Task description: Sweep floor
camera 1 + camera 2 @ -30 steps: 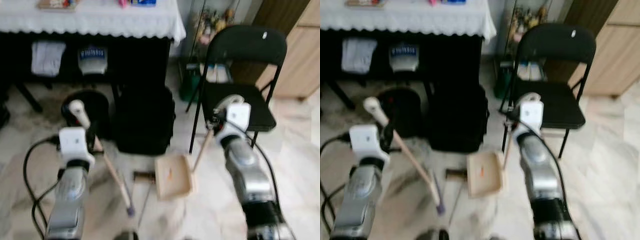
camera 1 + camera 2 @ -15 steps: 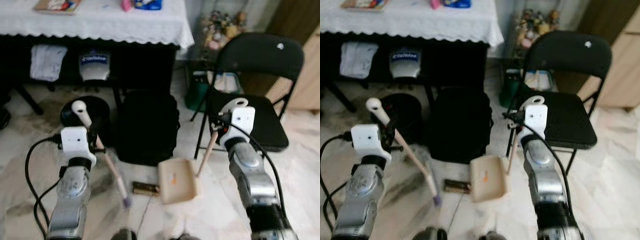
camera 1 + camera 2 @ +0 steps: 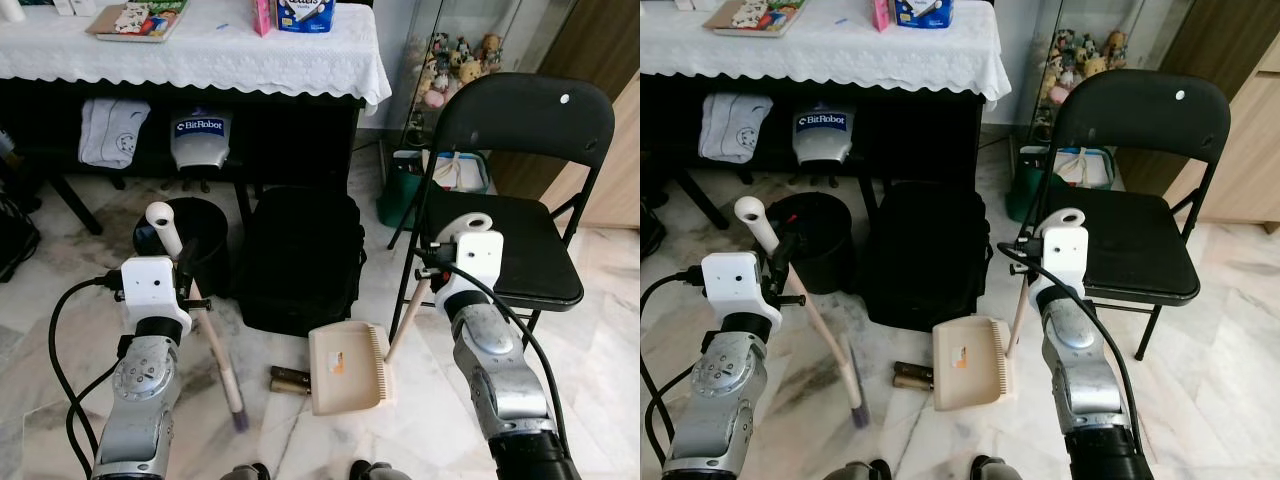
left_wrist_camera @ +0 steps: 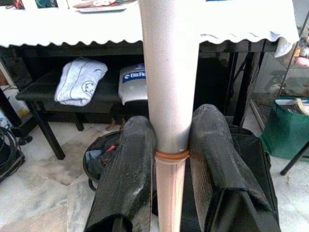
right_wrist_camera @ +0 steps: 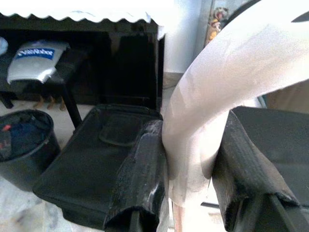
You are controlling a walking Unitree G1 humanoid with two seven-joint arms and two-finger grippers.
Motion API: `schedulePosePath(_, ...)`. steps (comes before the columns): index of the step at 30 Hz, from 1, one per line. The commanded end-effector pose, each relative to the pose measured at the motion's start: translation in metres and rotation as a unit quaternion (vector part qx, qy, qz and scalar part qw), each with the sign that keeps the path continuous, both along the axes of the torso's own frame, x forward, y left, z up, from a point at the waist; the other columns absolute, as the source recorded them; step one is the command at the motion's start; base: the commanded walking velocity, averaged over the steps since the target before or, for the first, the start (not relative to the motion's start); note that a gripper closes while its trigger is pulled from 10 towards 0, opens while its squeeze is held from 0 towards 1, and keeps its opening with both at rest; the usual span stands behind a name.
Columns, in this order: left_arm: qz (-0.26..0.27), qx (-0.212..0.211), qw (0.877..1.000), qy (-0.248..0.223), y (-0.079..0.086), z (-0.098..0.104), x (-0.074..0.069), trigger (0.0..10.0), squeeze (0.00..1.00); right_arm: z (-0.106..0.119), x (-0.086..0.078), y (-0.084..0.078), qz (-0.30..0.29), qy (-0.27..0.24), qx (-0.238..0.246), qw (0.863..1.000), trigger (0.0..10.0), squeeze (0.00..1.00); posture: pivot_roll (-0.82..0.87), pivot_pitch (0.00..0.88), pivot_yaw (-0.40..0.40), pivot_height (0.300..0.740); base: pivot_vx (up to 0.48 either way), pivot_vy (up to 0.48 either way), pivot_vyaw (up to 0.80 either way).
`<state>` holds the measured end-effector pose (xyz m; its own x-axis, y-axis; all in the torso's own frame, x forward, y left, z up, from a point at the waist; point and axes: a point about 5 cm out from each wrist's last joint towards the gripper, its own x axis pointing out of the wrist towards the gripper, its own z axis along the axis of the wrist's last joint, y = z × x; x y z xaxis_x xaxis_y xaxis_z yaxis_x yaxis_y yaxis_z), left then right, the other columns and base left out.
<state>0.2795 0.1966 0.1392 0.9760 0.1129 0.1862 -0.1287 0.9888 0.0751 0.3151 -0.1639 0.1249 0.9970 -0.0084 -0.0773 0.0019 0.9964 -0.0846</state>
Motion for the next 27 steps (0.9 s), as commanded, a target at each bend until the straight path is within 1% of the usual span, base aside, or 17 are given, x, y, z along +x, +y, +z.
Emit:
schedulePosePath(1,0.002,0.010,1.000,-0.012,0.001,0.003,-0.002,10.0,0.00,0.007,-0.001,-0.001,-0.003,-0.019,-0.008,1.000,10.0,0.00,-0.07,0.198,-0.026,0.740,0.000,0.000,0.00)
schedulePosePath(2,0.002,0.011,1.000,-0.011,0.001,0.003,-0.002,10.0,0.00,0.005,-0.002,-0.004,-0.012,-0.016,-0.021,1.000,10.0,0.00,-0.07,0.199,-0.026,0.740,0.000,0.000,0.00)
schedulePosePath(4,0.002,0.010,1.000,-0.011,0.001,0.003,-0.002,10.0,0.00,0.003,-0.003,-0.006,-0.020,-0.013,-0.024,0.999,10.0,0.00,-0.07,0.206,-0.025,0.740,0.000,0.000,0.00)
schedulePosePath(6,0.001,0.010,1.000,-0.010,0.001,0.003,-0.002,10.0,0.00,-0.002,-0.006,-0.012,-0.038,-0.005,-0.037,0.999,10.0,0.00,-0.07,0.211,-0.023,0.740,0.000,0.000,0.00)
schedulePosePath(10,0.000,0.010,1.000,-0.009,0.000,0.002,-0.003,10.0,0.00,-0.005,-0.009,-0.014,-0.052,-0.001,-0.039,0.998,10.0,0.00,-0.07,0.212,-0.023,0.740,0.000,0.000,0.00)
schedulePosePath(11,0.000,0.009,1.000,-0.009,0.000,0.002,-0.003,10.0,0.00,-0.007,-0.011,-0.018,-0.063,0.000,-0.050,0.997,10.0,0.00,-0.08,0.221,-0.022,0.740,0.000,0.000,0.00)
schedulePosePath(15,-0.001,0.008,1.000,-0.007,0.000,0.002,-0.003,10.0,0.00,-0.009,-0.012,-0.024,-0.081,-0.001,-0.055,0.995,10.0,0.00,-0.08,0.225,-0.022,0.740,0.000,0.000,0.00)
schedulePosePath(19,-0.001,0.008,1.000,-0.006,0.000,0.001,-0.005,10.0,0.00,-0.013,-0.012,-0.024,-0.081,0.001,-0.060,0.995,10.0,0.00,-0.07,0.235,-0.022,0.740,0.000,0.000,0.00)
schedulePosePath(23,-0.003,0.008,1.000,-0.003,0.001,0.000,-0.005,10.0,0.00,-0.014,-0.009,-0.020,-0.071,-0.004,-0.055,0.996,10.0,0.00,-0.07,0.239,-0.020,0.740,0.000,0.000,0.00)
schedulePosePath(27,-0.004,0.009,1.000,-0.004,0.001,0.002,-0.004,10.0,0.00,-0.015,-0.007,-0.017,-0.072,-0.004,-0.053,0.996,10.0,0.00,-0.06,0.247,-0.017,0.740,0.000,0.000,0.00)
